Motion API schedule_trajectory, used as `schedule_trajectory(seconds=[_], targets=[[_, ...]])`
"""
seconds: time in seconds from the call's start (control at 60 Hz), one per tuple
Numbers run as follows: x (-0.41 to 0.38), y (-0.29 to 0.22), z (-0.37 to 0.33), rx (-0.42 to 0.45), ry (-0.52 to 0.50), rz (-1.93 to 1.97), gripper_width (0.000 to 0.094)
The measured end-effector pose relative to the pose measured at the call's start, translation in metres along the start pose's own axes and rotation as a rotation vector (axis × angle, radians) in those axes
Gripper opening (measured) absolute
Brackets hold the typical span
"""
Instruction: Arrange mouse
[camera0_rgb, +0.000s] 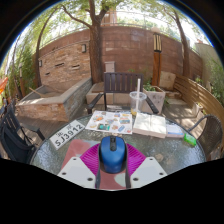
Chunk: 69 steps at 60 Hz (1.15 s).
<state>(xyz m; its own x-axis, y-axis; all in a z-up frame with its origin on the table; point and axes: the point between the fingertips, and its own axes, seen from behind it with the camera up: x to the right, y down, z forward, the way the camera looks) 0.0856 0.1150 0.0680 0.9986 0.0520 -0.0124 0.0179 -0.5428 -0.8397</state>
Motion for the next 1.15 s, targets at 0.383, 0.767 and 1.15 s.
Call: schedule_trajectory(seconds=[0.383, 0.767, 1.15], targets=[[-0.029, 0.035, -0.025, -0.107, 0.025, -0.06, 0.0826], [-0.066, -0.002, -0.199, -0.086, 0.08, -0.056, 0.0848], [-0.069, 0.007, -0.24, -0.091, 0.111, -0.064, 0.0848]])
